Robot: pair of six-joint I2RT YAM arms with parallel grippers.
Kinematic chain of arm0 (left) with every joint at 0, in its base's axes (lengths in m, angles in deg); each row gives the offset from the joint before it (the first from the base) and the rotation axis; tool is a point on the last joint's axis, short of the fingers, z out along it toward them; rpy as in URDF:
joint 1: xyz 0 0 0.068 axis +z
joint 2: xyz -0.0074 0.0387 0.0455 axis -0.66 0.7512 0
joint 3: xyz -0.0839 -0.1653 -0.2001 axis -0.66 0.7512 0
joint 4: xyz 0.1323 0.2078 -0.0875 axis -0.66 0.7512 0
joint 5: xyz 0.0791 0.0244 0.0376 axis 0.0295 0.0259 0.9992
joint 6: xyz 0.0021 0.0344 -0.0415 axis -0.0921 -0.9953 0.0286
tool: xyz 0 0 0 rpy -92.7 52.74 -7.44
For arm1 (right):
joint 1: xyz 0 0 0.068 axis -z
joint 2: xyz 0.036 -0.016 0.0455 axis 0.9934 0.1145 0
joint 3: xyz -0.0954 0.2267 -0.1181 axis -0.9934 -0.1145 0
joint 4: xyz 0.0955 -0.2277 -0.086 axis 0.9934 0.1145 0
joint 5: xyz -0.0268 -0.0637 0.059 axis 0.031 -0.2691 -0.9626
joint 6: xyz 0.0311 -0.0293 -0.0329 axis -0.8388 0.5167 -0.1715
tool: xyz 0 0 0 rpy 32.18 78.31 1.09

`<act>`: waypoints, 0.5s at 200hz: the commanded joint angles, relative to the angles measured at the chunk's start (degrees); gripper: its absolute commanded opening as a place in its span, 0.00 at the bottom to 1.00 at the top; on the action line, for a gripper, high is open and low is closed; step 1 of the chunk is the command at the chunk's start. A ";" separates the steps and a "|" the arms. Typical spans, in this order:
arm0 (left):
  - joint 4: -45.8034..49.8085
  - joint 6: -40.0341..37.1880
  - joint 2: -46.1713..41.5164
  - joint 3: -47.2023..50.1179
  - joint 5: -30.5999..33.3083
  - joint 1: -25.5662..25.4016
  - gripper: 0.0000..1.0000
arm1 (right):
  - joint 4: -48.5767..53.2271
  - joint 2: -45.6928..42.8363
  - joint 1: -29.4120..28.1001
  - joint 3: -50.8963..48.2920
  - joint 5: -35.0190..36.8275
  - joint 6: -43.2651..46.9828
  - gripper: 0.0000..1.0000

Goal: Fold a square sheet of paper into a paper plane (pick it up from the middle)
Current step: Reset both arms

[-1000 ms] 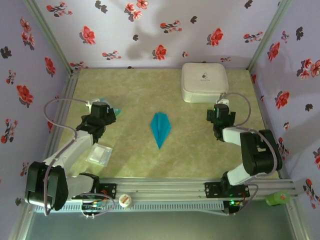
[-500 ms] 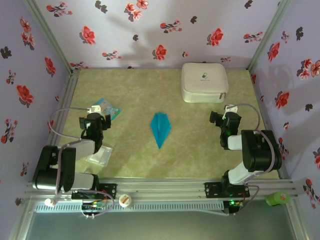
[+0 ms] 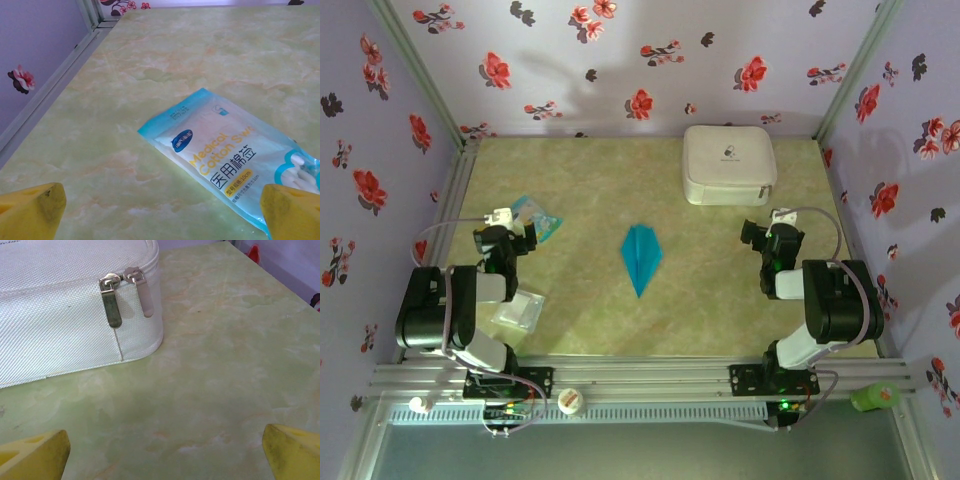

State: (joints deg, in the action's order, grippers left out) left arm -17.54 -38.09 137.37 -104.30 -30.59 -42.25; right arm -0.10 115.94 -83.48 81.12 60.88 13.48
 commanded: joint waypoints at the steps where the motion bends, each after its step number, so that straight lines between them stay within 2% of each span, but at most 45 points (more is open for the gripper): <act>1: -3.24 0.76 0.52 -0.85 -0.32 0.43 1.00 | -1.80 -0.14 -0.38 1.04 1.14 -0.78 0.99; 100: -3.10 0.80 0.50 -0.93 -0.41 0.34 1.00 | -1.23 -0.06 -0.82 1.33 -0.45 0.35 0.99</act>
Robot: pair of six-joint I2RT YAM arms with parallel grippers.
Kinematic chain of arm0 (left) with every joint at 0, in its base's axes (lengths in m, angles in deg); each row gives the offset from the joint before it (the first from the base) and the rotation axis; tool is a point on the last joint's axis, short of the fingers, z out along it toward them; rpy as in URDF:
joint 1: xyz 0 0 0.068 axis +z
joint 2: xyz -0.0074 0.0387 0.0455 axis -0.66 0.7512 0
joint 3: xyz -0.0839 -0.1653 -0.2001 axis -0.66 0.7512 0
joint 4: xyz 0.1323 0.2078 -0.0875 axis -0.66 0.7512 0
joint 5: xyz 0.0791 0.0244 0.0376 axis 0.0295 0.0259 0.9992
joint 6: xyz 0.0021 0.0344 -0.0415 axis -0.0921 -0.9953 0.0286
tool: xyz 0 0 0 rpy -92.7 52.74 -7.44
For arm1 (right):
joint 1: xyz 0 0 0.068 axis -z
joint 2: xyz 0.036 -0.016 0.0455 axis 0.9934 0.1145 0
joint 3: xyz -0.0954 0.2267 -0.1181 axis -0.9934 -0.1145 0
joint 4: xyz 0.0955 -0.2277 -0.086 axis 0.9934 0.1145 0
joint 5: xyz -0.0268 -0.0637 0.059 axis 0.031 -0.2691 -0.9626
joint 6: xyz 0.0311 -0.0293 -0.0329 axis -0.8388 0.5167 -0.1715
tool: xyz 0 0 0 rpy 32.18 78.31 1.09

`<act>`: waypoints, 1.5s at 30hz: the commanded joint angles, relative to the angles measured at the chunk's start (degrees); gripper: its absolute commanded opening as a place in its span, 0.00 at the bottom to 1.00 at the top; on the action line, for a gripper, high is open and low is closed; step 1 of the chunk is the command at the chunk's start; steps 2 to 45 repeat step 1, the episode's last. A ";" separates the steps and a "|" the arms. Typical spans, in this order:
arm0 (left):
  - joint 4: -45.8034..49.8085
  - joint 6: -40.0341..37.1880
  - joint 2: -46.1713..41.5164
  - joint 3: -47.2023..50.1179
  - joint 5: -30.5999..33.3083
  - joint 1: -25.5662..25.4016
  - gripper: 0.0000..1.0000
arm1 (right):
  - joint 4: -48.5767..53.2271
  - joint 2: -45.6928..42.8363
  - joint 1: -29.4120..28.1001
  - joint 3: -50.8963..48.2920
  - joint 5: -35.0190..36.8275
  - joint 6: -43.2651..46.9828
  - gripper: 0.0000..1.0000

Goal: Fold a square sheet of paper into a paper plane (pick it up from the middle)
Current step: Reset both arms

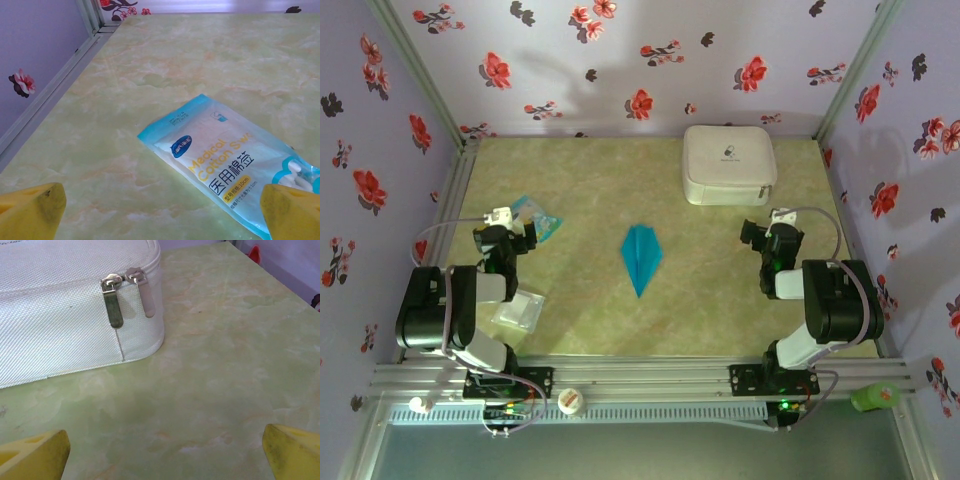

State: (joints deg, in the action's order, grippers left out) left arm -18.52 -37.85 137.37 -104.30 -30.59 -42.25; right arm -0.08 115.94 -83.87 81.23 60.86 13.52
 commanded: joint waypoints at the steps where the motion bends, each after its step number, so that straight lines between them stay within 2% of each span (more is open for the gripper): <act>1: -2.13 0.56 0.47 -0.93 -0.41 0.34 1.00 | -1.23 -0.06 -0.43 1.21 -0.40 0.31 0.99; 45: -2.13 0.56 0.47 -0.93 -0.41 0.34 1.00 | -1.23 -0.06 -0.43 1.21 -0.40 0.31 0.99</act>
